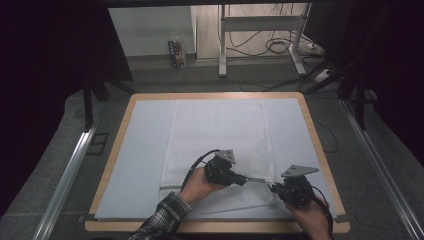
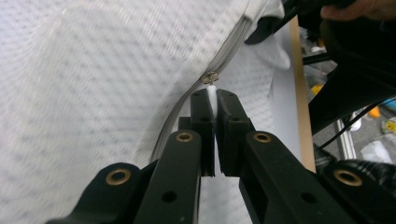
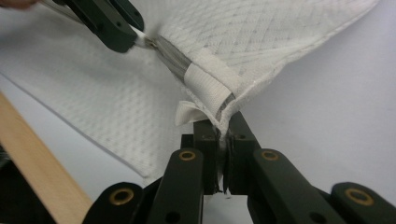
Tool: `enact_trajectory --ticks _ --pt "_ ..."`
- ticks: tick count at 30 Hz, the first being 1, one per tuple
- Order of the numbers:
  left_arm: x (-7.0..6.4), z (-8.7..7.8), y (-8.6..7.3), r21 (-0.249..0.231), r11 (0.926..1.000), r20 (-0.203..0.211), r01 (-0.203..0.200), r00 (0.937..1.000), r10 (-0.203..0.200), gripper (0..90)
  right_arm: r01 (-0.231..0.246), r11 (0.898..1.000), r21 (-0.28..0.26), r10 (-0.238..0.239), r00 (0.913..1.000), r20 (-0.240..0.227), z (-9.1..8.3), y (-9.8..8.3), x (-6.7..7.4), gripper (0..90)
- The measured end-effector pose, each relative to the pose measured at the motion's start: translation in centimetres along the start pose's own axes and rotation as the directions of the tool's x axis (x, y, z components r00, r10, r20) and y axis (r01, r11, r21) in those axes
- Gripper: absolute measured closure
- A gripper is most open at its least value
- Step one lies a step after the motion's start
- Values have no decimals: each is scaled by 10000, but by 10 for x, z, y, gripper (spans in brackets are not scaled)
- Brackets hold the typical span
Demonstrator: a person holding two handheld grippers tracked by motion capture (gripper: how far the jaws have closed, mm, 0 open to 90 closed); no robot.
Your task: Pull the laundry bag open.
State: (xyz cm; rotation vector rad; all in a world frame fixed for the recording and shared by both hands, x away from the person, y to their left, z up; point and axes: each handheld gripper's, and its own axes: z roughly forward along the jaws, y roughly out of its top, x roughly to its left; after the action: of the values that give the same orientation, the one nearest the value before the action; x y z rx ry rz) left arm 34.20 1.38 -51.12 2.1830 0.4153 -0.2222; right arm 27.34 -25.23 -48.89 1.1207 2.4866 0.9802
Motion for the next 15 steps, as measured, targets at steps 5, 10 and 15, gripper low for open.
enact_trajectory --ticks 5,10,15 --pt "-1 -3 -4 126 9999 -47 -33 10000 34 875 -65 10000 -2 65 9998 -164 0 -1 -2 849" --pt "-4 -5 -5 94 10000 -189 -25 9998 27 875 -43 10000 -14 43 9997 -220 1 -1 -1 849" --pt "-2 -11 -8 40 10000 -244 39 9997 -38 875 -155 9999 -39 154 9997 -175 0 -1 -2 849"
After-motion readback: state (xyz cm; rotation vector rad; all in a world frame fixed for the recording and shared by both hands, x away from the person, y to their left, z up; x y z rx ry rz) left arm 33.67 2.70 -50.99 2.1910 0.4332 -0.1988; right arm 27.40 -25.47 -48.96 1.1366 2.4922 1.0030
